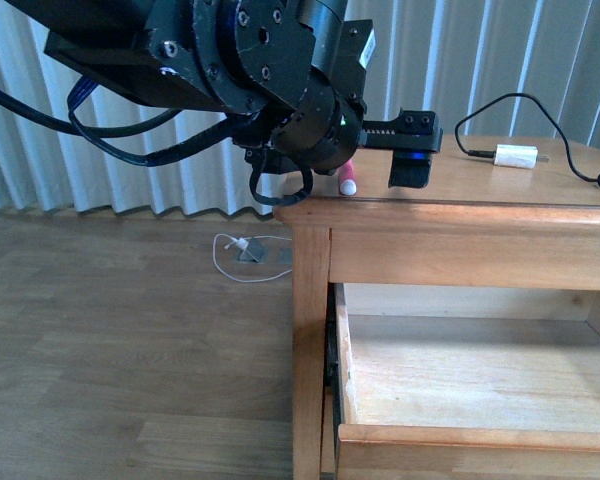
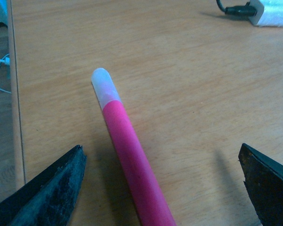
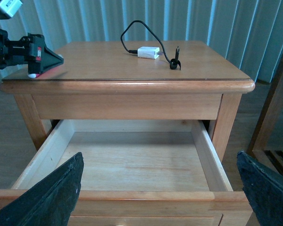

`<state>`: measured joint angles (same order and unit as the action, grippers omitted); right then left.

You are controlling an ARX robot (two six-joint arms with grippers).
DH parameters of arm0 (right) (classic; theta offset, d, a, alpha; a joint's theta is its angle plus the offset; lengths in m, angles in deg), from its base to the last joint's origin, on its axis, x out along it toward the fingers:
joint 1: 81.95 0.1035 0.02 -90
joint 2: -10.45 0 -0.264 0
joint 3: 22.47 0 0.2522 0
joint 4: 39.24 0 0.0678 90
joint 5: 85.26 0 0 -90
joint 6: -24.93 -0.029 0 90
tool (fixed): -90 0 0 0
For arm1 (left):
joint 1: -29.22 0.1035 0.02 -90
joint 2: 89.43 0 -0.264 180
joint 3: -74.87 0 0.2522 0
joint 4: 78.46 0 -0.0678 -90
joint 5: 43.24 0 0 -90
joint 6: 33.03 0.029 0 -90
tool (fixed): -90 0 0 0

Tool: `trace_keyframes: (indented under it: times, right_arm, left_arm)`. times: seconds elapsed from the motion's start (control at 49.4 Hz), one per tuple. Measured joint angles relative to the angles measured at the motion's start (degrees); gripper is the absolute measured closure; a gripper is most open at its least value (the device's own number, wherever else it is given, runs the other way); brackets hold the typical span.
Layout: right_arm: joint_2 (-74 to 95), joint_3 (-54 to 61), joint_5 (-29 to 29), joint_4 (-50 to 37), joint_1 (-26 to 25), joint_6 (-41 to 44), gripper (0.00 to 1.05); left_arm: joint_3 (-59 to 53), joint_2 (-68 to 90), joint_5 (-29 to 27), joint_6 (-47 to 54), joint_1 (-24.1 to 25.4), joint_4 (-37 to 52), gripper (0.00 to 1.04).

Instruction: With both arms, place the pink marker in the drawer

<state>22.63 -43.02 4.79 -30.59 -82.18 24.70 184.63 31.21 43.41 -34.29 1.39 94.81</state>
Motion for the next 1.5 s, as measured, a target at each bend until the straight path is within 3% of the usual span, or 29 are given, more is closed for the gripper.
trace_keyframes:
  times: [0.486,0.75,0.932,1.033,1.297,1.499]
  right_arm:
    - [0.0,0.0,0.0,0.0,0.0,0.0,0.08]
    - [0.0,0.0,0.0,0.0,0.0,0.0,0.08]
    - [0.0,0.0,0.0,0.0,0.0,0.0,0.08]
    - [0.0,0.0,0.0,0.0,0.0,0.0,0.08]
    - [0.0,0.0,0.0,0.0,0.0,0.0,0.08]
    - [0.0,0.0,0.0,0.0,0.0,0.0,0.08]
  left_arm:
    - [3.5,1.6,-4.0,1.6,-0.4,-7.7,0.08]
    - [3.9,1.6,-4.6,2.0,-0.2,-9.0,0.45]
    - [3.0,1.3,-4.6,2.5,0.4,-8.0,0.79]
    - [1.0,0.2,-3.5,2.6,0.9,-5.9,0.89]
    - [-11.3,-7.0,5.1,4.6,1.6,7.5,0.9]
    - [-18.2,-14.9,14.1,8.1,1.7,11.6,0.9]
